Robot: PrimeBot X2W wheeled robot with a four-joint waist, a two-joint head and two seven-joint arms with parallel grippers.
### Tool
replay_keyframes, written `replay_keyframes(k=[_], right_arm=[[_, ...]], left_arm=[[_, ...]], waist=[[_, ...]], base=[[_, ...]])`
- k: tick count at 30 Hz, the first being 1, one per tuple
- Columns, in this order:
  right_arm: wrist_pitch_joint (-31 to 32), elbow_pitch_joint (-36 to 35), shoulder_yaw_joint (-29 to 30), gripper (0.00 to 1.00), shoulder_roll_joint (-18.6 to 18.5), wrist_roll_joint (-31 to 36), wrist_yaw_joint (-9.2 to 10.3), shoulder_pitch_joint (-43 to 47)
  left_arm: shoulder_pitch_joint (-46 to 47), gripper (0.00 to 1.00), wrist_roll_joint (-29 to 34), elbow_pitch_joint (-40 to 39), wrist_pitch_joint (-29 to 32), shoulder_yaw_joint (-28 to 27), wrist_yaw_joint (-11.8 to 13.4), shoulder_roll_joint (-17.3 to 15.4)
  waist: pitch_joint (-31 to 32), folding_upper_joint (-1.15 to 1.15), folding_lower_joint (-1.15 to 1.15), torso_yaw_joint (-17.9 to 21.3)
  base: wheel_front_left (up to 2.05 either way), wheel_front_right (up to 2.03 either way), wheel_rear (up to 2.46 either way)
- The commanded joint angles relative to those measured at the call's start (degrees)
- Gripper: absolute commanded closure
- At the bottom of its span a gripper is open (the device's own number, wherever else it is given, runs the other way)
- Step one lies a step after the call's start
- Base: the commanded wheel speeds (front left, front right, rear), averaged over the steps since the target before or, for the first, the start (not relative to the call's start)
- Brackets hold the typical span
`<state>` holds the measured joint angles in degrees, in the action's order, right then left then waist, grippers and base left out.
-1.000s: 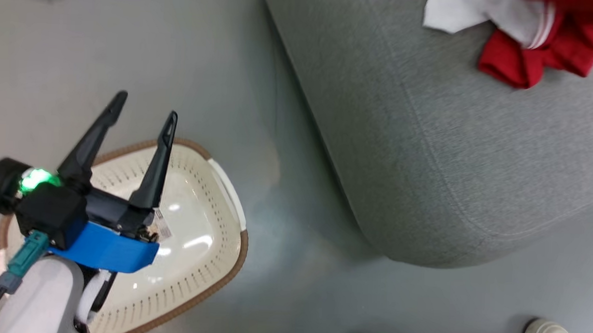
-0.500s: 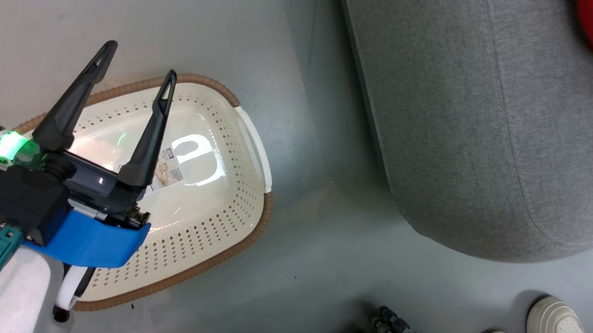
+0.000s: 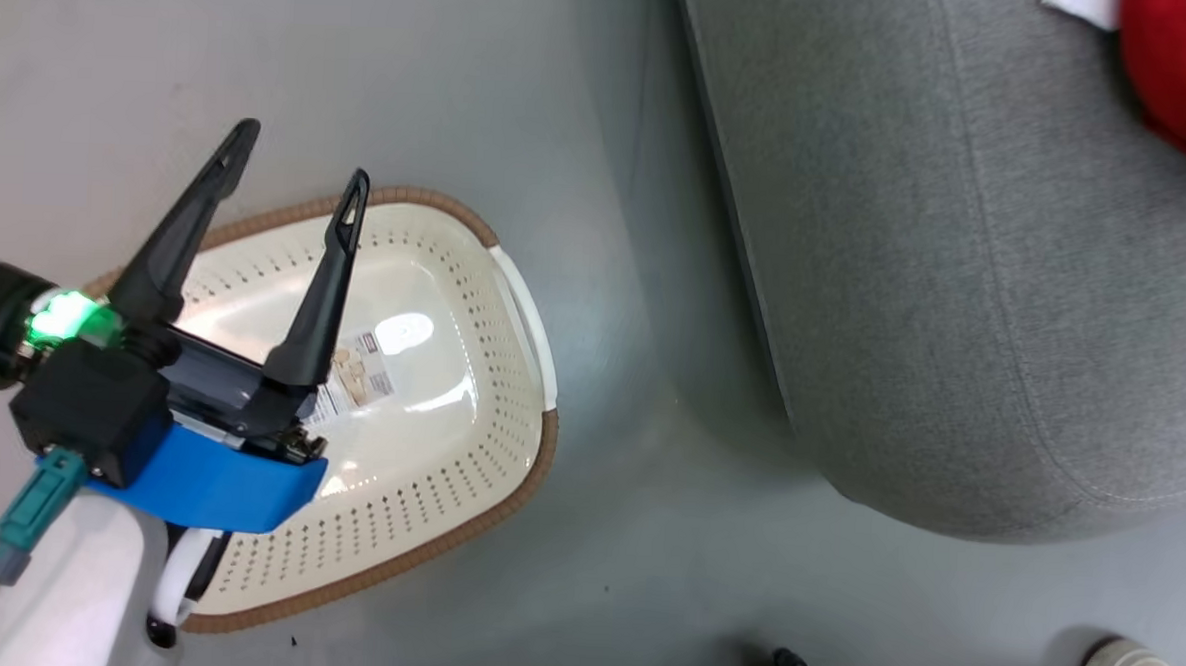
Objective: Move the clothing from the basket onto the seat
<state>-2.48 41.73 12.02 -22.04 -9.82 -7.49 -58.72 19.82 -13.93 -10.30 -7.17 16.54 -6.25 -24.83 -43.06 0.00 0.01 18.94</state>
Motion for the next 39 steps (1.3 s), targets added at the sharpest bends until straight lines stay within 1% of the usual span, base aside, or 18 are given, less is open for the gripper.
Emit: replay_keyframes(k=[1,7,12,18,23,25,30,39], right_arm=[[-0.76,0.36,-0.28,0.00,0.32,-0.50,-0.01,1.92],[-2.35,-1.18,-2.68,0.00,2.33,-0.32,-0.01,8.03],[-3.40,-4.46,-5.60,0.00,5.63,-0.39,-0.01,13.82],[-4.13,-11.01,-9.00,0.00,8.04,1.99,-0.01,21.59],[-4.52,-16.36,-11.45,0.00,11.44,5.55,-0.01,29.61],[-4.90,-18.33,-11.74,0.00,13.03,5.16,-0.01,32.41],[-4.43,-22.92,-12.43,0.00,14.92,5.01,-0.01,39.23],[-2.85,-31.39,-8.76,0.00,17.97,6.15,-0.01,48.98]], left_arm=[[-0.65,0.00,-0.63,1.17,-1.11,0.27,0.23,0.70],[-2.70,0.00,-2.42,7.32,-4.43,1.24,0.69,3.54],[-6.53,0.00,-4.44,12.42,-6.61,0.30,1.62,5.42],[-10.37,0.00,-6.75,17.32,-7.71,-0.78,2.22,8.08],[-13.15,0.00,-7.81,20.33,-8.04,-2.20,2.31,10.07],[-13.66,0.00,-7.81,20.70,-8.09,-2.86,2.45,10.63],[-15.47,0.00,-7.61,21.19,-8.07,-5.04,2.03,12.10],[-17.15,0.00,-6.48,22.94,-8.08,-8.20,1.11,15.01]], waist=[[3.06,0.00,-0.01,-0.37],[10.62,0.00,-0.01,-0.96],[17.71,0.00,-0.01,-0.26],[24.85,0.00,-0.01,-1.20],[30.27,0.00,-0.01,-2.19],[31.68,0.00,-0.01,-3.01],[34.55,0.00,-0.01,-5.50],[37.40,0.00,-0.01,-11.84]], base=[[0.00,0.00,0.00],[0.00,0.00,0.00],[0.00,0.00,0.00],[0.00,0.00,0.00],[0.00,0.00,0.00],[0.00,0.00,0.00],[0.00,0.00,0.00],[0.00,0.00,0.00]])
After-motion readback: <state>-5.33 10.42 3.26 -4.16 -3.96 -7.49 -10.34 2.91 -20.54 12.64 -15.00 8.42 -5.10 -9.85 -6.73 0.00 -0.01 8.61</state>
